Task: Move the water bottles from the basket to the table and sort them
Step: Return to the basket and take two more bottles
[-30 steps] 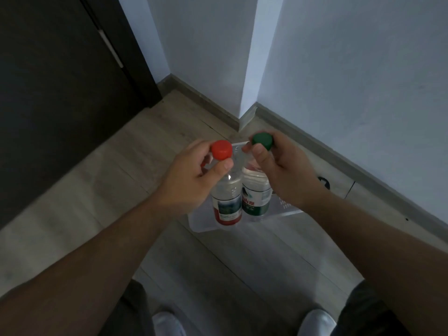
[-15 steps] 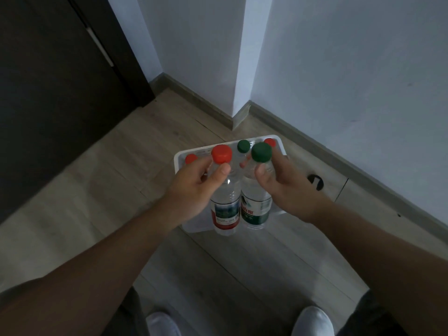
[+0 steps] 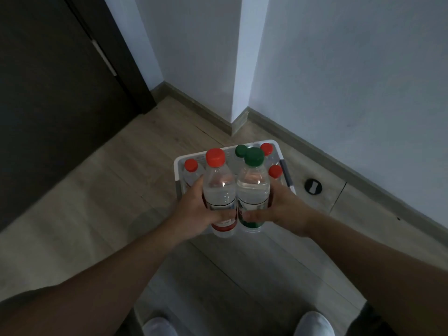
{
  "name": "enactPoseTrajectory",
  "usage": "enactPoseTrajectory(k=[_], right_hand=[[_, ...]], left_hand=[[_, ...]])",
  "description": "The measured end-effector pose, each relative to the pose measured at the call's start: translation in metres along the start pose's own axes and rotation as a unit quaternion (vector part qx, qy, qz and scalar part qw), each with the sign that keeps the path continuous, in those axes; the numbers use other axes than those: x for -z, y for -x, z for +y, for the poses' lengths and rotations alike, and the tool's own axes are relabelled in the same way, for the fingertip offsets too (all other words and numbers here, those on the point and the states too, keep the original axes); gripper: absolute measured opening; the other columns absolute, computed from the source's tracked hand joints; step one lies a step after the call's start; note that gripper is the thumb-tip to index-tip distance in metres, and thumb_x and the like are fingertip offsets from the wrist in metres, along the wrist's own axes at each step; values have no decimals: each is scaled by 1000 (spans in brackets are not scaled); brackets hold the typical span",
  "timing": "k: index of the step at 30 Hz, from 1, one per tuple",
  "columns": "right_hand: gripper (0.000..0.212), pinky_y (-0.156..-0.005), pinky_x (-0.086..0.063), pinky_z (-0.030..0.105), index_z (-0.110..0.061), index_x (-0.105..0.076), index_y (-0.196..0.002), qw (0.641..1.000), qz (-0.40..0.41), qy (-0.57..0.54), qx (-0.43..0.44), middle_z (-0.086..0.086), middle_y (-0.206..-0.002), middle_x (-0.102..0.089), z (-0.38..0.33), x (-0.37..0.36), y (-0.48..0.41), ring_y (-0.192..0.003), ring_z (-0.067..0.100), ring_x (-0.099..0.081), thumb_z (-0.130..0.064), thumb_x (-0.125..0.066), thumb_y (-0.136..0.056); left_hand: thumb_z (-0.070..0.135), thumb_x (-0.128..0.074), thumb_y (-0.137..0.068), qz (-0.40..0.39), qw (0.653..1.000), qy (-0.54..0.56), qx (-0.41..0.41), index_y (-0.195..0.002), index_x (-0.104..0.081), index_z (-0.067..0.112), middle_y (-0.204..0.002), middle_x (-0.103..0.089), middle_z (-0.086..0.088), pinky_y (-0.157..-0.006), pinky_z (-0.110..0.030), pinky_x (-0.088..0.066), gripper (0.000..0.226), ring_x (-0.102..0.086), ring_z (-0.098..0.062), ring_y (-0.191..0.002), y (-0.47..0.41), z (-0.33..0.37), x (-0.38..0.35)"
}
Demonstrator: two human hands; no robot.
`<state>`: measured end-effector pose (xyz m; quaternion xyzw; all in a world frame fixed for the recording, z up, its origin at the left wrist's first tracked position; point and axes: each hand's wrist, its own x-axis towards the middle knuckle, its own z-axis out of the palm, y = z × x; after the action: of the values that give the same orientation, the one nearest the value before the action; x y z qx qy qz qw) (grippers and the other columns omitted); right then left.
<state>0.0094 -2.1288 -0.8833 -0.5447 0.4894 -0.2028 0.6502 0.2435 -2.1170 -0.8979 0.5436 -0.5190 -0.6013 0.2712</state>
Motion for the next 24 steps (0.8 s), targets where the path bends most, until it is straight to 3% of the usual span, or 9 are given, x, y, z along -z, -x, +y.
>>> enactPoseTrajectory(k=[5,8,11,13,16,20,24], right_hand=[[61,-91,-56,26,-33,-57,-127,999,19,-13,-40,-11,-122,-71,5,-2,1,-116,6,-67,-5,-84,-80],[59,-105,-53,41,-30,-59,-130,997,38,-26,-55,-9,-125,-71,5,-4,1,-120,11,-66,-9,-84,-82],[57,-107,-52,50,-23,-60,-133,997,48,-43,-51,-3,-126,-72,3,-5,2,-120,16,-67,-12,-84,-82],[53,-102,-56,47,-21,-61,-130,995,59,-63,-42,-3,-122,-74,-2,-3,1,-116,15,-70,-12,-83,-83],[45,-86,-61,30,-20,-63,-125,991,84,-99,-11,-3,-116,-76,-17,3,0,-109,13,-73,-7,-79,-84],[64,-98,-57,46,-18,-57,-136,981,120,-152,12,3,-121,-74,-28,8,-6,-114,22,-71,-15,-82,-77],[64,-99,-57,44,-24,-57,-131,983,150,-109,-4,-3,-116,-75,-30,7,-7,-110,15,-72,-20,-85,-74]], left_hand=[[20,-96,-64,7,999,-2,31,-136,-53,30,-126,-70,9,-106,-53,-50,84,-65,-12,-122,-1,-4,-3],[13,-94,-66,32,998,3,49,-133,-56,30,-121,-72,12,-106,-50,-52,78,-67,-8,-115,-1,-2,-3],[16,-92,-70,39,999,8,33,-133,-58,27,-120,-73,10,-103,-48,-53,72,-68,-8,-114,-3,3,-3],[18,-91,-72,51,998,35,26,-130,-61,28,-120,-74,8,-103,-50,-53,66,-69,-12,-115,-5,11,-2],[20,-89,-68,64,992,111,7,-115,-71,30,-115,-76,0,-100,-51,-54,51,-71,-21,-111,-9,30,-1],[14,-84,-64,72,985,157,-7,-112,-69,22,-107,-78,0,-93,-47,-57,51,-74,-20,-104,-11,48,0],[8,-88,-72,96,993,61,-32,-112,-68,24,-102,-76,13,-94,-41,-59,48,-73,-14,-103,-14,47,3]])
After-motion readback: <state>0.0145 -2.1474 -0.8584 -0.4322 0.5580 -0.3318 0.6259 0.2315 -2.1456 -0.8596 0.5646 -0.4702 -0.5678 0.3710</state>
